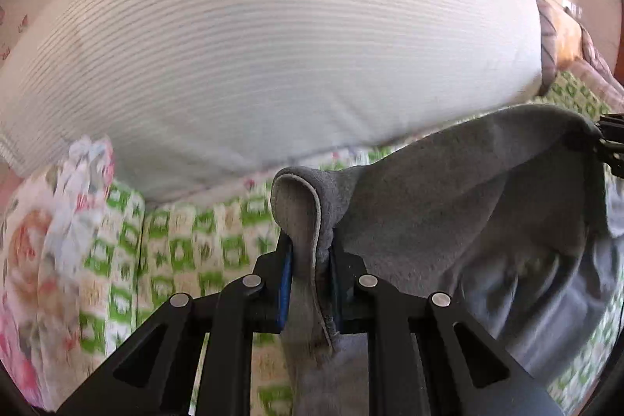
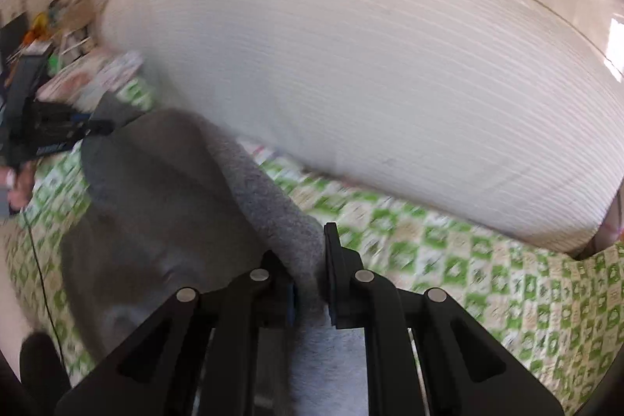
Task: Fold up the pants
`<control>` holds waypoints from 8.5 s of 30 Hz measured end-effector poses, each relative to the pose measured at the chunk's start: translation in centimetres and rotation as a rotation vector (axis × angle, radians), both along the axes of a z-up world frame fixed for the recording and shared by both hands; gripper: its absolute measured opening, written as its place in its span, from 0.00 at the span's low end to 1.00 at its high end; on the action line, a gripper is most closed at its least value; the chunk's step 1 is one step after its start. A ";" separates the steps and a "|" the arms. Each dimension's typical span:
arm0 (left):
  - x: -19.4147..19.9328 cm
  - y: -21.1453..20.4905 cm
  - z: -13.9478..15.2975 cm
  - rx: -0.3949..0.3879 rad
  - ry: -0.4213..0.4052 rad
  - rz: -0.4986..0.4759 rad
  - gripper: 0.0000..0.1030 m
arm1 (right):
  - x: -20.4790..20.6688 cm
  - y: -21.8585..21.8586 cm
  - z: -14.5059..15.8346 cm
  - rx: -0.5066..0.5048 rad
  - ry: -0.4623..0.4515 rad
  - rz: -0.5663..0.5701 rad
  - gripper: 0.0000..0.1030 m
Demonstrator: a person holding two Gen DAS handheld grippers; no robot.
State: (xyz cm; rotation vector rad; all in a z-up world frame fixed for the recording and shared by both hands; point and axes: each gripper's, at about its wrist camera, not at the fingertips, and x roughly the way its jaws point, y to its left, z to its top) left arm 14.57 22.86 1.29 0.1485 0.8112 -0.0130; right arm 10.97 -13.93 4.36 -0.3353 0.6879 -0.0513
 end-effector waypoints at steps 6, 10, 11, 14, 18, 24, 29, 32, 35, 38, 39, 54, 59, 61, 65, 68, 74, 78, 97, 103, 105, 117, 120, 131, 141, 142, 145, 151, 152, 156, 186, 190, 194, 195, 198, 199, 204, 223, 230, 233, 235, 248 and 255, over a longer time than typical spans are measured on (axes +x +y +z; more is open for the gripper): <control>-5.1 1.2 -2.3 -0.034 0.011 0.016 0.15 | -6.9 4.2 -4.5 -0.059 -0.005 0.150 0.13; -8.3 1.8 -3.4 -0.103 0.001 0.030 0.15 | -11.0 6.4 -7.3 -0.073 0.012 0.232 0.13; -8.6 1.9 -3.7 -0.113 0.004 0.035 0.15 | -11.7 6.8 -8.0 -0.068 0.024 0.243 0.13; -10.1 2.2 -4.8 -0.156 0.026 0.049 0.17 | -12.8 7.3 -9.9 -0.046 0.075 0.247 0.13; -11.8 3.3 -5.9 -0.197 0.061 0.072 0.26 | -13.4 7.3 -12.3 -0.013 0.166 0.241 0.22; -14.4 4.8 -6.1 -0.246 0.093 0.118 0.43 | -14.4 8.3 -13.2 0.054 0.237 0.296 0.58; -16.3 6.1 -6.8 -0.323 0.125 0.227 0.45 | -13.8 10.2 -11.7 0.124 0.222 0.351 0.59; -17.6 6.6 -6.8 -0.441 0.124 0.291 0.45 | -12.1 11.7 -10.6 0.150 0.198 0.369 0.60; -18.7 6.3 -5.8 -0.533 0.094 0.335 0.46 | -9.4 13.4 -9.8 0.138 0.172 0.370 0.60; -19.2 5.5 -4.3 -0.608 0.057 0.380 0.60 | -6.5 15.0 -9.1 0.141 0.157 0.376 0.60; -19.2 5.4 -3.9 -0.631 0.048 0.389 0.62 | -5.3 15.6 -9.0 0.142 0.153 0.376 0.60; -16.0 7.0 -11.4 -0.677 0.208 0.653 0.69 | 8.8 18.7 -12.0 0.276 0.354 0.283 0.60; -15.5 7.7 -13.5 -0.748 0.220 0.655 0.74 | 13.3 19.8 -14.9 0.270 0.457 0.281 0.60; -15.1 7.7 -14.0 -0.757 0.215 0.654 0.77 | 14.8 20.5 -16.6 0.240 0.492 0.281 0.60; -14.4 7.0 -13.9 -0.719 0.187 0.639 0.78 | 16.6 20.7 -19.2 0.305 0.585 0.306 0.57; -14.8 6.7 -13.6 -0.725 0.148 0.629 0.59 | 15.8 21.5 -19.5 0.287 0.586 0.343 0.24; -19.3 7.1 -9.5 -0.793 0.042 0.587 0.17 | 13.7 24.2 -15.5 0.294 0.486 0.422 0.08; -24.0 6.1 -5.6 -0.749 -0.054 0.591 0.12 | 12.4 28.2 -12.5 0.348 0.366 0.576 0.07; -27.4 4.3 -3.8 -0.596 -0.011 0.629 0.26 | 8.2 25.8 -13.7 0.535 0.280 0.431 0.60; -23.0 -1.5 -2.5 -0.523 0.004 0.455 0.36 | 0.5 16.8 -10.8 0.542 0.203 0.285 0.61; -21.7 -3.6 -2.7 -0.508 0.032 0.395 0.36 | -1.9 14.0 -10.6 0.543 0.194 0.221 0.60; -16.8 -15.4 -4.4 -0.436 0.194 0.084 0.42 | -16.6 -0.9 -8.2 0.524 0.077 -0.119 0.60; -16.1 -18.2 -4.8 -0.374 0.228 -0.003 0.42 | -19.2 -3.8 -7.8 0.468 0.080 -0.193 0.60; -13.4 -24.9 -6.3 -0.069 0.305 -0.257 0.49 | -21.4 -10.3 -8.4 0.203 0.250 -0.227 0.60; -10.9 -24.5 -10.2 0.031 0.411 -0.252 0.30 | -20.5 -12.4 -10.5 -0.030 0.271 -0.247 0.23; -10.7 -24.2 -10.1 0.013 0.422 -0.254 0.09 | -20.6 -12.8 -10.3 -0.007 0.263 -0.256 0.16; -10.5 -23.5 -9.0 -0.013 0.420 -0.260 0.06 | -22.0 -13.8 -8.5 0.078 0.202 -0.266 0.05; -12.2 -22.0 -6.1 -0.062 0.394 -0.356 0.06 | -26.0 -14.4 -4.7 0.121 0.126 -0.281 0.05; -12.5 -22.1 -6.1 -0.058 0.396 -0.370 0.06 | -26.5 -14.8 -4.6 0.144 0.128 -0.281 0.05; -13.1 -22.9 -8.0 -0.001 0.452 -0.417 0.07 | -26.8 -16.0 -6.5 0.189 0.189 -0.293 0.05; -5.9 -40.3 -1.2 -0.099 0.428 -0.670 0.56 | -39.0 -26.9 -6.0 0.655 -0.202 -0.623 0.72; -2.9 -44.3 -1.5 -0.083 0.449 -0.706 0.56 | -39.8 -29.2 -6.2 0.726 -0.275 -0.661 0.63; -0.3 -48.4 -2.2 -0.048 0.461 -0.738 0.56 | -40.3 -30.9 -6.2 0.788 -0.337 -0.686 0.54; 0.1 -49.1 -2.4 -0.042 0.462 -0.744 0.56 | -40.3 -31.1 -6.3 0.788 -0.346 -0.690 0.52; 1.5 -51.9 -3.1 -0.023 0.468 -0.767 0.56 | -40.3 -31.7 -6.8 0.824 -0.341 -0.690 0.52; 1.9 -52.9 -3.6 -0.013 0.474 -0.774 0.56 | -40.4 -31.9 -7.1 0.837 -0.343 -0.687 0.52; 3.3 -55.9 -5.7 0.023 0.511 -0.791 0.56 | -39.5 -32.6 -8.0 0.880 -0.346 -0.669 0.50; 6.4 -66.3 -9.6 0.044 0.560 -0.972 0.67 | -42.0 -35.6 -9.8 1.036 -0.495 -0.635 0.14; 4.0 -67.7 -9.0 0.046 0.498 -1.040 0.14 | -41.5 -35.3 -9.6 1.022 -0.541 -0.629 0.13; 4.8 -67.2 -7.7 -0.020 0.512 -1.014 0.11 | -41.1 -34.8 -8.6 0.998 -0.558 -0.635 0.11; 5.3 -67.0 -6.1 -0.047 0.495 -1.007 0.11 | -41.2 -34.6 -7.5 0.989 -0.572 -0.618 0.11; 3.7 -58.5 0.1 -0.239 0.386 -0.988 0.10 | -40.0 -29.7 -2.4 0.945 -0.576 -0.483 0.11; 1.5 -49.8 2.6 -0.364 0.297 -0.904 0.10 | -36.9 -24.2 0.2 0.918 -0.520 -0.332 0.11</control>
